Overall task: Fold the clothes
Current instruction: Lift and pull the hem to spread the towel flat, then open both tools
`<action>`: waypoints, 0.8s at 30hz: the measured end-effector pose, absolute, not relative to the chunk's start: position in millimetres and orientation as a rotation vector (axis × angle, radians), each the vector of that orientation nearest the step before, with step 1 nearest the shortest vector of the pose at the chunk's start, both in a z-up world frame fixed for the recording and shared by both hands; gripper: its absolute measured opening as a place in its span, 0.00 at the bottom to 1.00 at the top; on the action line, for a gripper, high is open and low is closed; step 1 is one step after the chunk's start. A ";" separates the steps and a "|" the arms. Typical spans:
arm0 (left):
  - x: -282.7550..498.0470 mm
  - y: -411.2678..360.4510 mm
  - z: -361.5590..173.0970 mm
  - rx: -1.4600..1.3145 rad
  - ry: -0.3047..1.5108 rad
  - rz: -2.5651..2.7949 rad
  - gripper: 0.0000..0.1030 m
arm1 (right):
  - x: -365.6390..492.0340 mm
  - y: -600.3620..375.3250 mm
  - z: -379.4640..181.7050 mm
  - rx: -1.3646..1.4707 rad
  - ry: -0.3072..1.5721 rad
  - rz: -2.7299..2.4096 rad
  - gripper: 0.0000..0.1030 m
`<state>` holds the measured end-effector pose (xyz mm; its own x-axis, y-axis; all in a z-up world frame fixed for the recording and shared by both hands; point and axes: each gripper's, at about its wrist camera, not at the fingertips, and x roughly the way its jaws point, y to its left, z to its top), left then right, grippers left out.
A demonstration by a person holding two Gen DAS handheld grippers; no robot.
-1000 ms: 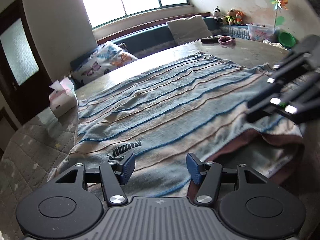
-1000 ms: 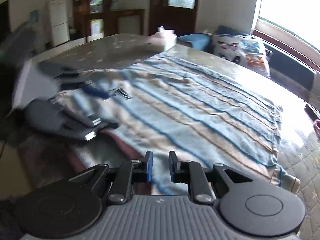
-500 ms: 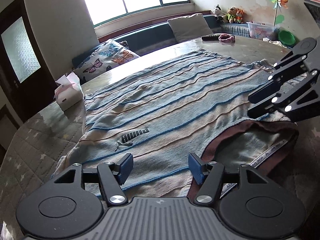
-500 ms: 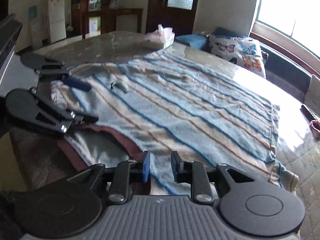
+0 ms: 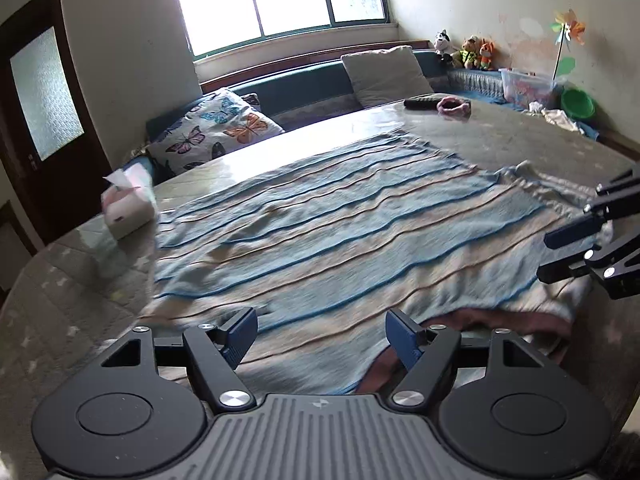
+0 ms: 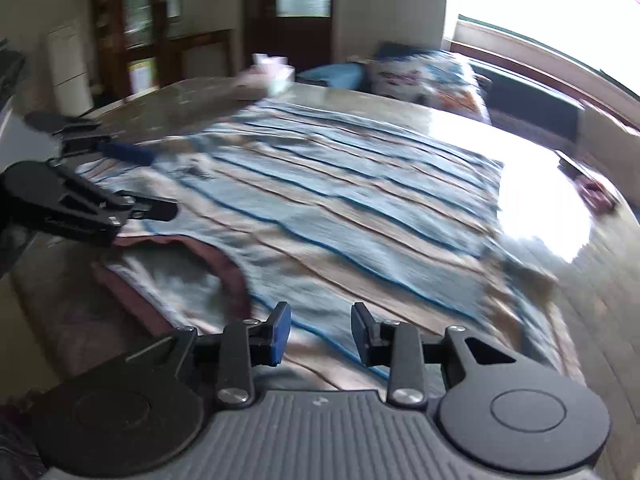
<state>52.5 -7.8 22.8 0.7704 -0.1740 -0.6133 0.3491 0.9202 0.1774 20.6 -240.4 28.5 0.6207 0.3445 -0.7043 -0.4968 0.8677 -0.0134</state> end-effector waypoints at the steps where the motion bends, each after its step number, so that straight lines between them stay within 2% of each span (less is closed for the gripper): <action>1: 54.0 -13.7 23.0 0.284 0.630 -0.297 0.72 | 22.5 -248.0 27.3 -0.202 0.769 0.466 0.33; 13: 55.2 -77.5 10.1 0.338 0.635 -0.446 0.73 | 83.3 -284.5 29.7 -0.149 0.718 0.344 0.34; 19: 50.2 -86.3 -0.3 0.382 0.657 -0.480 0.73 | 119.3 -289.1 17.2 -0.148 0.744 0.308 0.34; 24: 50.6 -88.4 4.2 0.385 0.645 -0.479 0.75 | 115.1 -306.2 17.0 -0.110 0.747 0.268 0.34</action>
<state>50.6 -88.4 4.2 0.6980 -0.3024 -0.6491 0.5346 0.8232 0.1913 115.1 -306.2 17.0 0.7017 0.2018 -0.6834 -0.2793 0.9602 -0.0033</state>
